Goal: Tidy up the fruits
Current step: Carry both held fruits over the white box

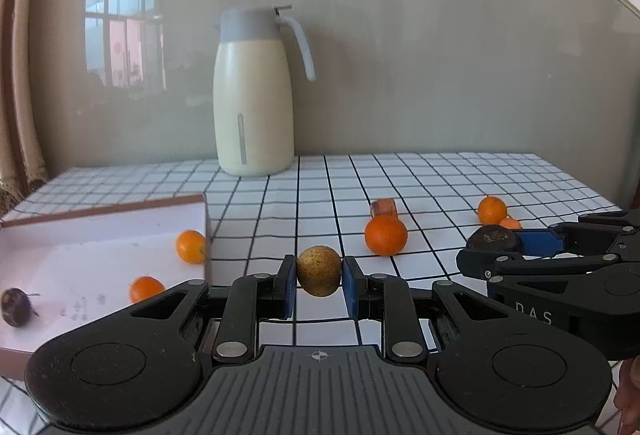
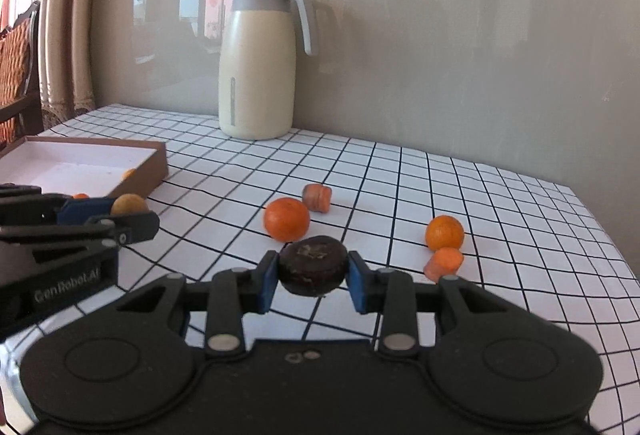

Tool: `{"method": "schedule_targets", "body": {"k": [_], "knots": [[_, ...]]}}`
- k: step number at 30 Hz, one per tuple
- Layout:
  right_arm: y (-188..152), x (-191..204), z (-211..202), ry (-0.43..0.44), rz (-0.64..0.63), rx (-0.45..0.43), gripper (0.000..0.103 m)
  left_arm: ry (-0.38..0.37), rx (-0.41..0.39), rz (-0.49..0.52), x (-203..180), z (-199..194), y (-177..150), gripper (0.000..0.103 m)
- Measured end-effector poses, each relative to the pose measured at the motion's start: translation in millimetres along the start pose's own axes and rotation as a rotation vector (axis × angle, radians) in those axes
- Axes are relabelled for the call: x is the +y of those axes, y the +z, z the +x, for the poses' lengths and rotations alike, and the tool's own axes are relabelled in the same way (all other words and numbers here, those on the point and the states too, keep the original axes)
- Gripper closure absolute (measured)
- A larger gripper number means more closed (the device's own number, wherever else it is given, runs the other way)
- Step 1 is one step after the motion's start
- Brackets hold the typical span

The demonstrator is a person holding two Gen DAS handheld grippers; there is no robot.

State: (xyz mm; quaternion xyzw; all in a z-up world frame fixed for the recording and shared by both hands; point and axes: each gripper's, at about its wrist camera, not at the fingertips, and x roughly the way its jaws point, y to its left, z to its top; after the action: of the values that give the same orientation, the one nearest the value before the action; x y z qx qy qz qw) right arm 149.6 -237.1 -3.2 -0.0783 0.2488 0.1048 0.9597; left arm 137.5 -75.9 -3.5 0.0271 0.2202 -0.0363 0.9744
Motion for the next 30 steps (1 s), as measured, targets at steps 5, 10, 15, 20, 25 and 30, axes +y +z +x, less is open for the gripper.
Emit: {"method": "schedule_targets", "body": {"k": [5,10,15,20,25,30], "knots": [[-1,11,-17,0.012,-0.010,-0.023,0.076,0.012,-0.027,-0.001,9,-21,-1,0.079],[0,28,-30,0.030,-0.032,-0.045,0.076,0.035,-0.036,-0.013,23,-36,-5,0.079],[6,46,-36,0.063,-0.061,-0.075,0.076,0.065,-0.047,-0.021,38,-50,-11,0.079],[13,66,-36,0.100,-0.086,-0.092,0.076,0.102,-0.052,-0.038,57,-59,-14,0.079],[20,84,-36,0.135,-0.100,-0.114,0.076,0.136,-0.054,-0.050,73,-66,-17,0.079],[24,96,-34,0.163,-0.106,-0.122,0.076,0.168,-0.056,-0.061,86,-71,-19,0.079]]}}
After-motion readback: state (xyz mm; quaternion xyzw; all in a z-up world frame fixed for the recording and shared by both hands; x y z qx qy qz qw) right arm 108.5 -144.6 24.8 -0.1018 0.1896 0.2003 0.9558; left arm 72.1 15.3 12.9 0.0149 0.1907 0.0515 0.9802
